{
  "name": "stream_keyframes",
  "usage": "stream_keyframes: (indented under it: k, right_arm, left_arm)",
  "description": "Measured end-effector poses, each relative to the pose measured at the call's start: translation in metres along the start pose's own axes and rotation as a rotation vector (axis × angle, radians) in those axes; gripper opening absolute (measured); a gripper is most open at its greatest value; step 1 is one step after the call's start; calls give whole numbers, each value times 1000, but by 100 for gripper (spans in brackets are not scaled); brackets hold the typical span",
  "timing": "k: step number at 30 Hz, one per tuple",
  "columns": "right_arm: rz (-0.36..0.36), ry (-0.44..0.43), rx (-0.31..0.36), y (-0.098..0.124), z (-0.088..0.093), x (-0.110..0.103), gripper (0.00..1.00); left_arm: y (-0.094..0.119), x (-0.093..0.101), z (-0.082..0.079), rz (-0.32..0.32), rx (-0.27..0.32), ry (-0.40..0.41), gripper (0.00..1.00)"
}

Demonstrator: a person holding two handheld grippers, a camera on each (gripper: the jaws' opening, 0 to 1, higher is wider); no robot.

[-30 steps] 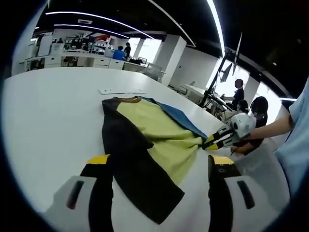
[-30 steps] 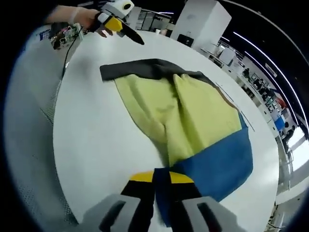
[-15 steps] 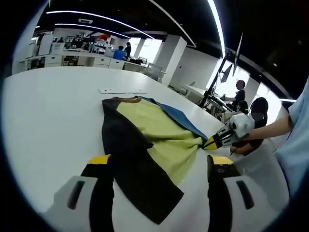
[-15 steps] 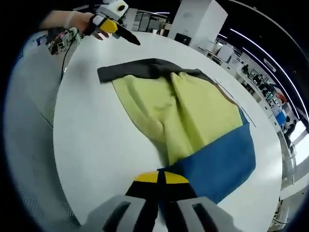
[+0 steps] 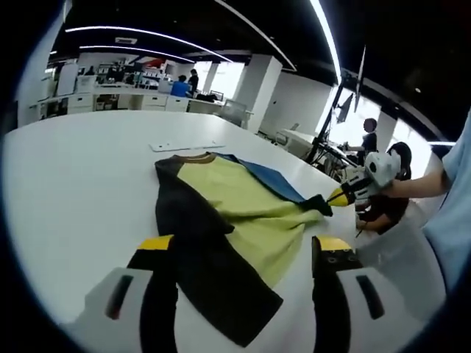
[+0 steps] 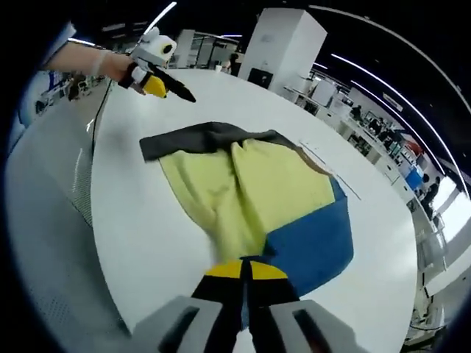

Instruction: Fold the garment on the visible template until the final outline fits inside the template.

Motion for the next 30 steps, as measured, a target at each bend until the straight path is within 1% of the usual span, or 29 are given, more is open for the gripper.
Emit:
stream_keyframes:
  k: [2,5,10,11,12,13,15,16,20,27,30]
  right_arm:
    - [17,-13,9,9,2,9,0]
    - [47,-54,28,23,8,24,0]
    - [72,-95,49,41,19,46,0]
    - [75,-96,51,42,20,48,0]
    - [83,-109,57,48,23,57,0]
    - [85,-112,59,49,24,59,0]
    - [91,-126,66,56,28,71,0]
    - [92,-131,69,59,31,78,0]
    - [112,-147,74,68,41,97,0]
    - [168,-211,92,85,62,136,0]
    - [186,-225,85,88,69,148,0]
  left_arm:
    - [-1,3,-1,-4,2,0,72]
    - [-1,9,-4,-9,7,9,72]
    - [-1,20,-9,-23,6,16,72]
    - [-1,23,-10,-29,6,10,71]
    - [-1,25,-10,-33,7,9,72]
    - [0,27,-12,-41,9,15,72]
    - [1,30,-13,-53,12,20,72]
    - [1,32,-14,-70,14,26,72]
    - [3,35,-18,-99,36,57,72]
    - [2,37,-23,-136,36,57,72]
    - [1,38,-25,-142,38,55,72]
Point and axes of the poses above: the point that each gripper's makers call its tool centre point, and the gripper's own axes: y roughly backward along the fingers, x roughly to its right, z roughly out of its underside, the point moved 8 cm from there along y, roughly backward along the fingers, and after that the axes turned 13 degrees about -z, right-handed, at the moved point
